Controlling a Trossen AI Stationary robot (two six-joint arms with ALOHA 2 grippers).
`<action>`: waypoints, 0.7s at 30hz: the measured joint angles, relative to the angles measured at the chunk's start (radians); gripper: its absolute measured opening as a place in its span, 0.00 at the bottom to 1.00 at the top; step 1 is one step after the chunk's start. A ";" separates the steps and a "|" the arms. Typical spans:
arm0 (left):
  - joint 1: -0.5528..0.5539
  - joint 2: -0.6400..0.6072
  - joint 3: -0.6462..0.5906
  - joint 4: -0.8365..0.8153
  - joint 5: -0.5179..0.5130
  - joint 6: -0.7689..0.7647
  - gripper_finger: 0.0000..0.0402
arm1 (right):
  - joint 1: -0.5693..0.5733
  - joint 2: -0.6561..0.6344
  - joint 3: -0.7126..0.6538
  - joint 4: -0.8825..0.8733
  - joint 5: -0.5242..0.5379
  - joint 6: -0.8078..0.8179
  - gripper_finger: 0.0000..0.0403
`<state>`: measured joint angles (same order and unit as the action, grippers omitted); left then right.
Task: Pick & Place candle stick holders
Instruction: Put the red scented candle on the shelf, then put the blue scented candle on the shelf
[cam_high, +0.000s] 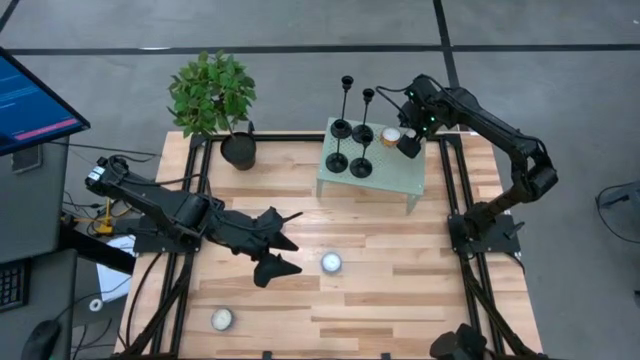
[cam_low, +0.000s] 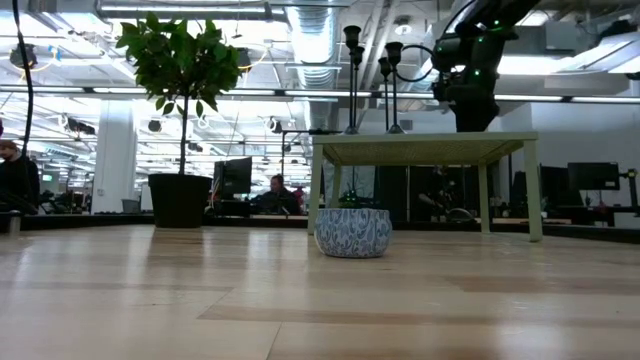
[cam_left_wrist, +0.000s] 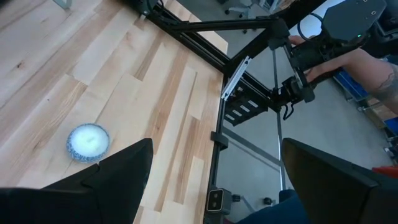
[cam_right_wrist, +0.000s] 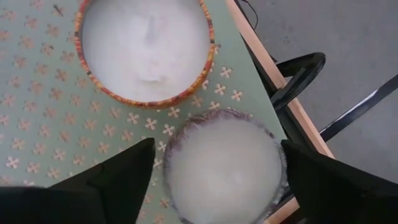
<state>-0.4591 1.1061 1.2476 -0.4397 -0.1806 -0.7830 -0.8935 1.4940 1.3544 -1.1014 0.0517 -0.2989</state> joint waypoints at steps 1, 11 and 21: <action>0.000 0.000 0.000 0.000 0.000 0.000 0.88 | 0.000 0.000 0.000 0.003 0.000 0.000 0.85; 0.000 0.000 0.000 0.000 0.020 0.000 0.88 | 0.001 -0.059 0.105 -0.096 0.047 -0.030 0.92; 0.000 0.000 0.000 0.000 0.026 0.000 0.88 | 0.121 -0.333 0.228 -0.179 -0.126 0.144 0.91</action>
<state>-0.4591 1.1061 1.2476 -0.4397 -0.1551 -0.7830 -0.7725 1.1610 1.5824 -1.2801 -0.0739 -0.1553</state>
